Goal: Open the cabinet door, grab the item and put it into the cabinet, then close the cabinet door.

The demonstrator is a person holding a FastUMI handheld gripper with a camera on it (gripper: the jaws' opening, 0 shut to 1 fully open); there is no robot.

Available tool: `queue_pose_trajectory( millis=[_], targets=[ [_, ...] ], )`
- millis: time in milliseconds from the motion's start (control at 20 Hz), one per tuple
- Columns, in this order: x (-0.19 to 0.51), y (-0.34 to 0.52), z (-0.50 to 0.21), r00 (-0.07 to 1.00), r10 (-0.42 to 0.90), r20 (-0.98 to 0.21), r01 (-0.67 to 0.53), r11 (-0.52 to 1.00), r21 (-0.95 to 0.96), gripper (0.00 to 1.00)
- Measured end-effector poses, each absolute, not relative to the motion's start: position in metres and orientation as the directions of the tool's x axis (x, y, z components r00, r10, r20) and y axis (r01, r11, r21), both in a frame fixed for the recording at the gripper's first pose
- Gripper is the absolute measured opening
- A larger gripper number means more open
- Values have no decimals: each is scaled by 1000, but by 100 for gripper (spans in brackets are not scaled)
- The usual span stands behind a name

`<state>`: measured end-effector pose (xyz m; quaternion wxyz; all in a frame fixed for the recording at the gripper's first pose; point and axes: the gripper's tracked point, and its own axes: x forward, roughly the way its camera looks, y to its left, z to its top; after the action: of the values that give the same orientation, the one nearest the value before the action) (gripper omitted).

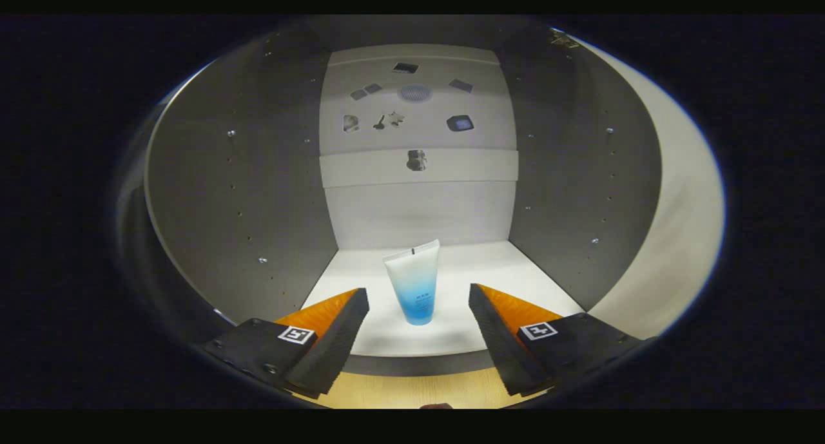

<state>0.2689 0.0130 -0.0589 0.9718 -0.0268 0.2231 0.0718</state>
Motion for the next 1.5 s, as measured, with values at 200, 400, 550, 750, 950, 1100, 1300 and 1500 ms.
queue_pose_trajectory(
  millis=[200,400,550,750,950,1100,1300,1500],
  targets=[
    [213,8,-26,920,148,-363,-170,985,-29,100],
    [144,9,1,930,209,-303,-219,976,0,100],
    [96,-3,15,940,217,-263,-227,974,-7,100],
    [37,-34,32,958,172,-228,-182,983,-25,100],
    [-8,-84,52,981,92,-171,-98,995,-25,100],
    [-38,-129,67,994,25,-108,-25,1000,-1,99],
    [-79,-194,85,996,-84,-39,85,996,2,100],
    [-104,-272,99,963,-268,6,268,962,-58,100]
  ],
)
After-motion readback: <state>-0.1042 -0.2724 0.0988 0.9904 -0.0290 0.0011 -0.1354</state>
